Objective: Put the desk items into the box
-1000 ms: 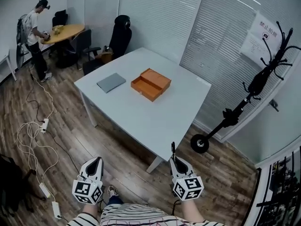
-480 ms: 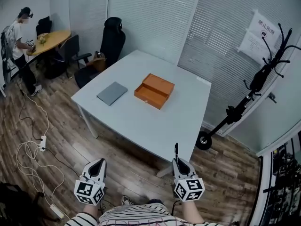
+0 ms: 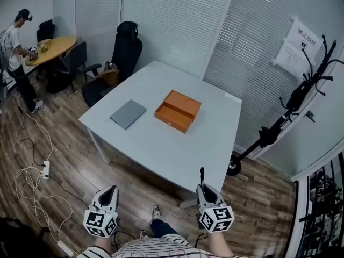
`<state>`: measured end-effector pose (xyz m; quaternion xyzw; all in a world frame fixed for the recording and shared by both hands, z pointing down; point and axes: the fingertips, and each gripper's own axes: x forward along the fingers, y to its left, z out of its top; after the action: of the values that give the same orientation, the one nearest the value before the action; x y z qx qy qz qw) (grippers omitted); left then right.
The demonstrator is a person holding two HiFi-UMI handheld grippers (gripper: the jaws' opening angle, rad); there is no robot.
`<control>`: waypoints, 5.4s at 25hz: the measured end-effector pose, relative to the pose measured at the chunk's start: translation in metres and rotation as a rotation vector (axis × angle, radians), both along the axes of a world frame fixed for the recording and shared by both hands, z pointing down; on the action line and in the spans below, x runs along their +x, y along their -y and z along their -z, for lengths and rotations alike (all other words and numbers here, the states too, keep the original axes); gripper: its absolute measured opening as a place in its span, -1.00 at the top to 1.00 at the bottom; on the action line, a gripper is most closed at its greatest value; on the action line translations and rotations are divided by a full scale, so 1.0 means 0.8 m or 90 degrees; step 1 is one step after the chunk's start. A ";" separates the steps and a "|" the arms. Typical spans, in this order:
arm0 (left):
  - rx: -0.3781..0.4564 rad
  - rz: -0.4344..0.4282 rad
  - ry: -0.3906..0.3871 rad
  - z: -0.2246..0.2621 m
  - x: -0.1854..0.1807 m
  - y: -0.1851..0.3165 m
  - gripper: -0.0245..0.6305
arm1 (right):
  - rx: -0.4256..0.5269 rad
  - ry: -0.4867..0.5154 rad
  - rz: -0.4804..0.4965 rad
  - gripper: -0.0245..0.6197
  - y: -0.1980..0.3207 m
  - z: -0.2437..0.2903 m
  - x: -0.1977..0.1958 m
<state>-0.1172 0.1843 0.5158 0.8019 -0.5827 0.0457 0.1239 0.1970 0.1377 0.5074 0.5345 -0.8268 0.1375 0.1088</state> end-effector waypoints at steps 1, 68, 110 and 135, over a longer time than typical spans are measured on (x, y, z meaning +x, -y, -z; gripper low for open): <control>0.000 0.001 0.002 -0.001 -0.001 0.006 0.86 | 0.000 0.001 0.000 0.75 0.008 -0.002 -0.001; -0.014 -0.305 0.010 -0.021 -0.017 0.524 0.86 | -0.064 -0.149 -0.140 0.75 0.488 -0.070 -0.067; -0.108 -0.179 -0.002 -0.080 0.002 0.501 0.86 | -0.365 -0.435 0.147 0.75 0.620 -0.254 -0.091; -0.102 -0.153 -0.007 -0.076 -0.017 0.482 0.86 | -0.439 -0.467 0.131 0.56 0.616 -0.273 -0.088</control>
<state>-0.1308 -0.2013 0.5764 0.8538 -0.4762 0.1019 0.1843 0.1265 -0.3554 0.7258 0.3962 -0.6891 0.1943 0.5748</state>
